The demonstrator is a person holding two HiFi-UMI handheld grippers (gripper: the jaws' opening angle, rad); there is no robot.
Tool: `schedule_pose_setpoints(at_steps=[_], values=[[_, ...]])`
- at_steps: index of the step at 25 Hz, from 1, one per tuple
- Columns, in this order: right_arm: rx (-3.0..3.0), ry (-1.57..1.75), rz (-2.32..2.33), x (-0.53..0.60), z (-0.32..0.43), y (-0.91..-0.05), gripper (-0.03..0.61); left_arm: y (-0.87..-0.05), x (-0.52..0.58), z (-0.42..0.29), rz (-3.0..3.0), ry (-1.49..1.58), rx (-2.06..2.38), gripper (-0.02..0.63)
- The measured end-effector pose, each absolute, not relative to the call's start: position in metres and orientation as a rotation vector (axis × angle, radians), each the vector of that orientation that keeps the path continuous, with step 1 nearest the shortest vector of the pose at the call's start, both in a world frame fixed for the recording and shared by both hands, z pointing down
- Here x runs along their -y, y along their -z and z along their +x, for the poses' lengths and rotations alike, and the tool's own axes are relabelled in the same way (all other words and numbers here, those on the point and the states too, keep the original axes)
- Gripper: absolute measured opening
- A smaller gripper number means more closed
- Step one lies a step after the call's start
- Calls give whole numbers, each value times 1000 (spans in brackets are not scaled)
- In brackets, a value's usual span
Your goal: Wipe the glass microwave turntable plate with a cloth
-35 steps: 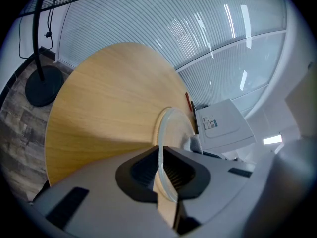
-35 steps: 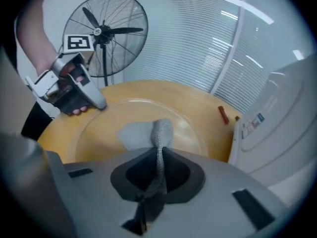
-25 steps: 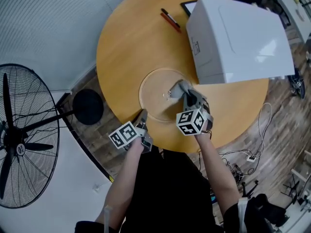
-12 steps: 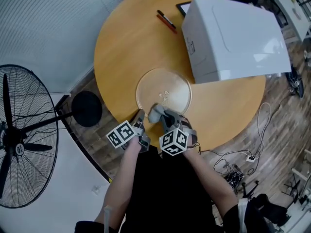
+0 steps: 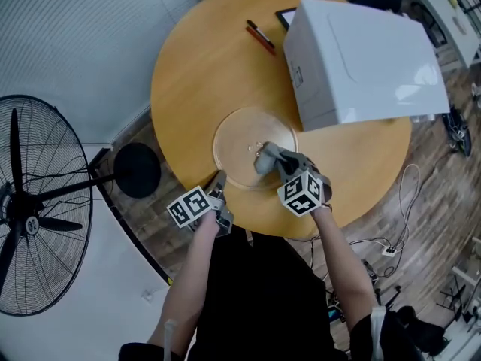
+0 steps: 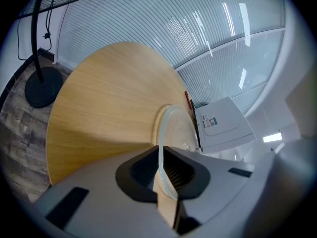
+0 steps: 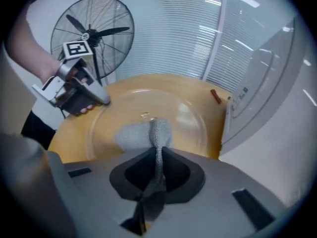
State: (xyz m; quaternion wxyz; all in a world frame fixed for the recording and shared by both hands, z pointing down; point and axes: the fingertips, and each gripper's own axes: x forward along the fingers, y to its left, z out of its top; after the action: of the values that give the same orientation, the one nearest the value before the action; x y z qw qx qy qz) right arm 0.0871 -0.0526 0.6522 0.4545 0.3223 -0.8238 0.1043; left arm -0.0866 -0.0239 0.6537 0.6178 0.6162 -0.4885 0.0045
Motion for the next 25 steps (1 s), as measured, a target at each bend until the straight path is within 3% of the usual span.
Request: schedule_pose_setpoints(at_steps=[8, 16, 25], values=[[1840, -228, 1132, 107, 95, -649, 17, -654, 25, -87, 1424, -15, 1121, 26], [2010, -55, 832, 60, 1, -649, 15, -656, 26, -87, 1419, -17, 1131, 26], [2113, -212, 559, 4, -16, -648, 34, -658, 24, -86, 1401, 7, 1087, 27]])
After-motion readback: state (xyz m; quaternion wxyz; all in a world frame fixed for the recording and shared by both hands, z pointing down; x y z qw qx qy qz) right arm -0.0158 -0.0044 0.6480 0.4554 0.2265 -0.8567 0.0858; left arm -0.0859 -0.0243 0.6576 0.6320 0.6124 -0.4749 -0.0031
